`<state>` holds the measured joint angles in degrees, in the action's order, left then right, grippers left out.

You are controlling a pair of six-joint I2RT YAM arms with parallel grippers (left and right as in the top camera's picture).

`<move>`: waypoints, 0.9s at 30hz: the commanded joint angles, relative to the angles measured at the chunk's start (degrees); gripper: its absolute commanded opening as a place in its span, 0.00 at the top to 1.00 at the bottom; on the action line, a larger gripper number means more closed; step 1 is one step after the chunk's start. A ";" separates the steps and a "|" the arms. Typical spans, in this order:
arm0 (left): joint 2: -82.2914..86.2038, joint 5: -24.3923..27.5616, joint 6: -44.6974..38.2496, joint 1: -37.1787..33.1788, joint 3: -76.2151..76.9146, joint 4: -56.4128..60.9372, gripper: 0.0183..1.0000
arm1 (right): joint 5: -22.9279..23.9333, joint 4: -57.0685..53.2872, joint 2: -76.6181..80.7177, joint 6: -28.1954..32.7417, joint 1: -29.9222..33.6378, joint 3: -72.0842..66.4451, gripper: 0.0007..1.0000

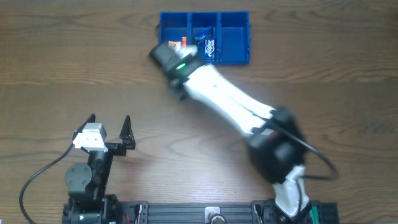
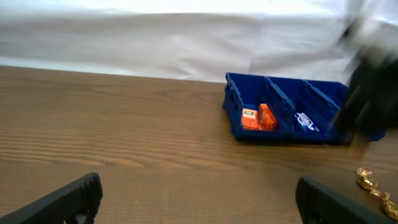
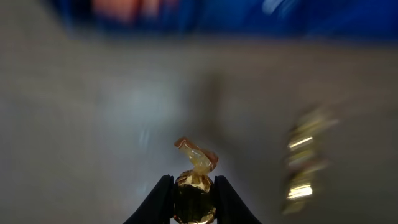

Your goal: Sort Candies Into Trays

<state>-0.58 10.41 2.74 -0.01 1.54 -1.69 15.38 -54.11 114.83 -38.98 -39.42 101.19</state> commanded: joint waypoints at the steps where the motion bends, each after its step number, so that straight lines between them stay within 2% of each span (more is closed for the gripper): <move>1: 0.37 1.20 0.00 -0.39 -1.27 -1.68 0.00 | 5.18 4.92 -4.52 11.63 13.60 2.86 0.86; 4: 0.37 1.20 0.02 -0.39 -1.27 -1.68 0.00 | 5.20 12.44 -3.02 16.90 17.33 2.75 0.86; 10: 0.37 1.20 0.02 -0.39 -1.27 -1.68 0.00 | 4.37 21.62 3.87 18.10 19.71 2.75 0.86; 13: 0.37 1.20 0.02 -0.39 -1.27 -1.66 0.00 | 2.95 22.38 5.75 18.03 20.55 2.75 0.86; 22: 0.37 1.20 0.02 -0.39 -1.27 -1.68 0.00 | 2.97 22.53 8.44 18.03 20.52 2.69 0.84; 24: 0.37 1.20 0.02 -0.39 -1.27 -1.68 0.00 | 2.97 22.56 8.41 18.03 20.52 2.69 0.78; 26: 0.37 1.20 0.02 -0.39 -1.27 -1.68 0.00 | 2.97 22.51 8.44 18.05 20.41 2.69 0.64; 27: 0.37 1.20 0.02 -0.39 -1.27 -1.68 0.00 | 3.02 22.51 8.41 18.08 20.31 2.69 0.47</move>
<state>-0.58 10.41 2.74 -0.01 1.54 -1.67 17.74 -31.73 123.00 -21.21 -19.14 104.07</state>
